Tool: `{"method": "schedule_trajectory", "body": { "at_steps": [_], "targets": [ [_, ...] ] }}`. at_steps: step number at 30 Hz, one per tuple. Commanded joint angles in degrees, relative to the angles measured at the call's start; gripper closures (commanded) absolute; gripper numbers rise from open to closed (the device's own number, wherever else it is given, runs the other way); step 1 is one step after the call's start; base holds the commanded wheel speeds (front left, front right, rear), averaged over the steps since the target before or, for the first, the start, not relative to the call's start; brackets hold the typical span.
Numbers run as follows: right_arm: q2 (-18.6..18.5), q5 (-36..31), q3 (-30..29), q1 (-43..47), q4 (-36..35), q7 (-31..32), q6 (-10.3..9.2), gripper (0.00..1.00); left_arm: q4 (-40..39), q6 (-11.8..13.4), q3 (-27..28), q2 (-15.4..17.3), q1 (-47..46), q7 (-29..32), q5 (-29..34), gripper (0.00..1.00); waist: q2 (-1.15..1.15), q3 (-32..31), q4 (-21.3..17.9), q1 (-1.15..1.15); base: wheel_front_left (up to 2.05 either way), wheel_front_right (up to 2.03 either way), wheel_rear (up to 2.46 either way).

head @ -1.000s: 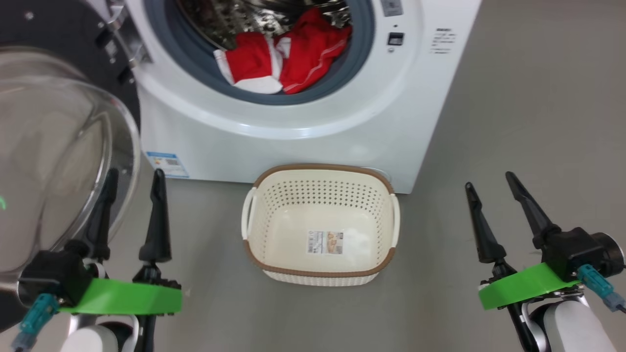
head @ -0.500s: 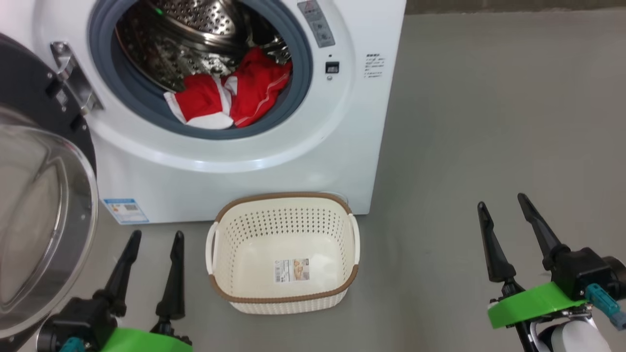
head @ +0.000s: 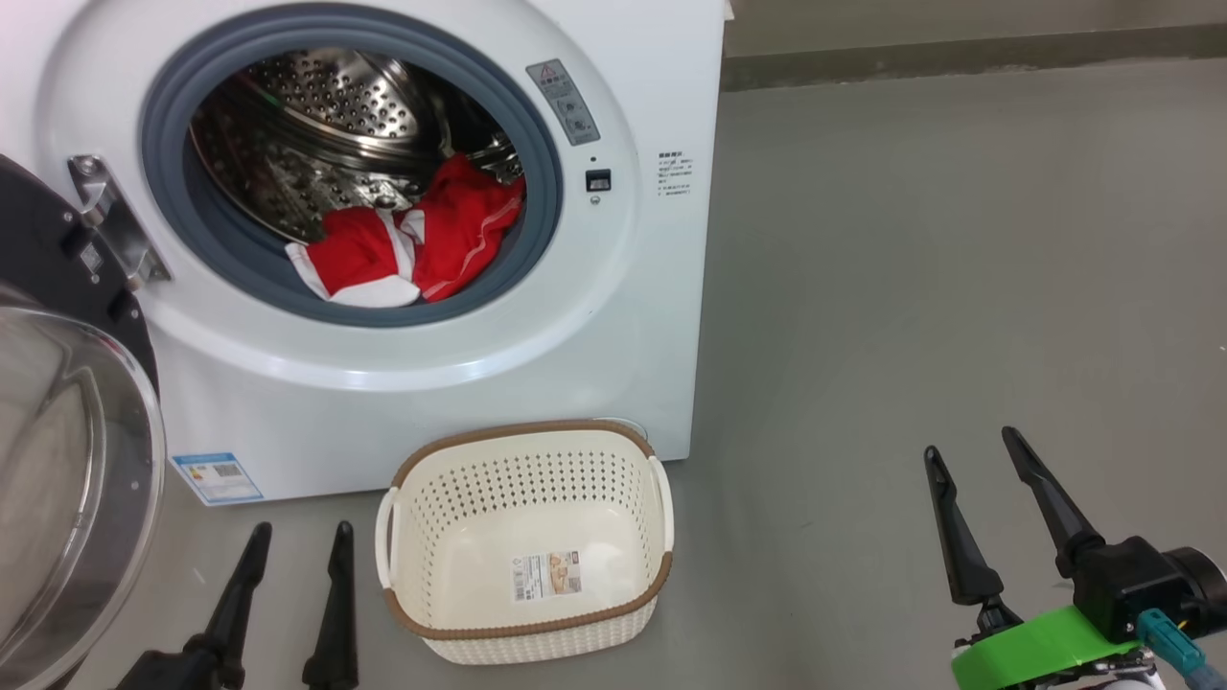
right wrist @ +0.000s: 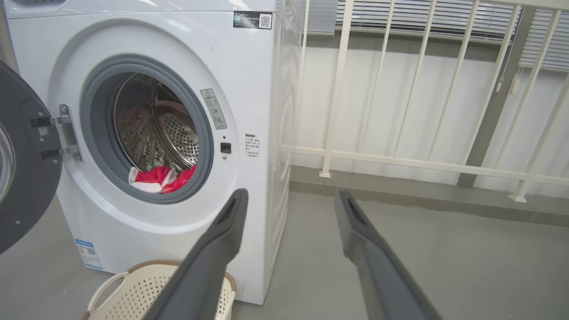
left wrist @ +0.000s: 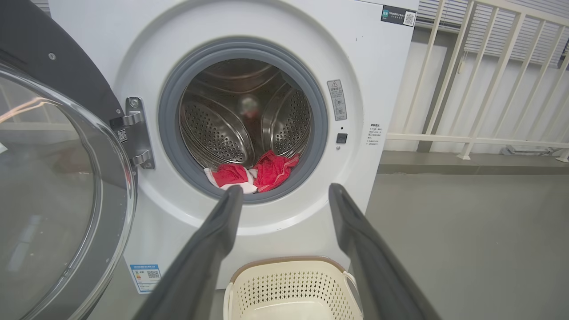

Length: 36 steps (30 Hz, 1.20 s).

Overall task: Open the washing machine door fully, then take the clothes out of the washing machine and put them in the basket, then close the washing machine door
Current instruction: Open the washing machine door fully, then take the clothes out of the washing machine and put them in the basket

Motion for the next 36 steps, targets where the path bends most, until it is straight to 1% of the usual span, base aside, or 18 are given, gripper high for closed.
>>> {"method": "schedule_trajectory", "body": {
  "at_steps": [1, 10, 23, 29, 36],
  "targets": [
    [-0.3, -0.7, 1.5, -0.5, -1.9, -0.4, 0.26, 0.00, -1.3, 0.6, 2.1, 1.0, -0.7, -0.7, 0.4, 0.00, 0.00, -0.5, -0.2, 0.00, 0.00, 0.00, 0.00],
    [-0.3, -1.4, 1.3, 1.8, -3.2, -0.4, 0.26, 0.00, -1.1, 1.4, 2.4, 1.4, 1.5, -1.0, 0.3, 0.00, 0.00, -1.4, -0.4, 0.00, 0.00, 0.00, 0.00],
    [-0.3, -1.4, 1.1, 2.1, -3.4, -0.4, 0.26, 0.00, -0.5, 2.4, 1.6, 1.9, 1.1, -0.5, 0.9, 0.00, 0.00, -1.4, 0.4, 0.00, 0.11, -0.11, 0.00],
    [-0.3, -1.2, 1.4, 2.0, -3.2, -0.4, 0.26, 0.00, -0.6, 2.5, 1.3, 2.1, 0.9, -0.5, 0.8, 0.00, 0.00, -1.2, 0.4, 0.00, 1.05, -1.05, 0.00],
    [-0.3, -1.2, 1.3, 1.7, -2.7, -0.4, 0.26, 0.00, -0.7, 3.1, 1.4, 2.3, 0.8, -0.8, 0.8, 0.00, 0.00, -1.3, 0.4, 0.00, 1.88, -1.88, 0.00]
  ]
}}
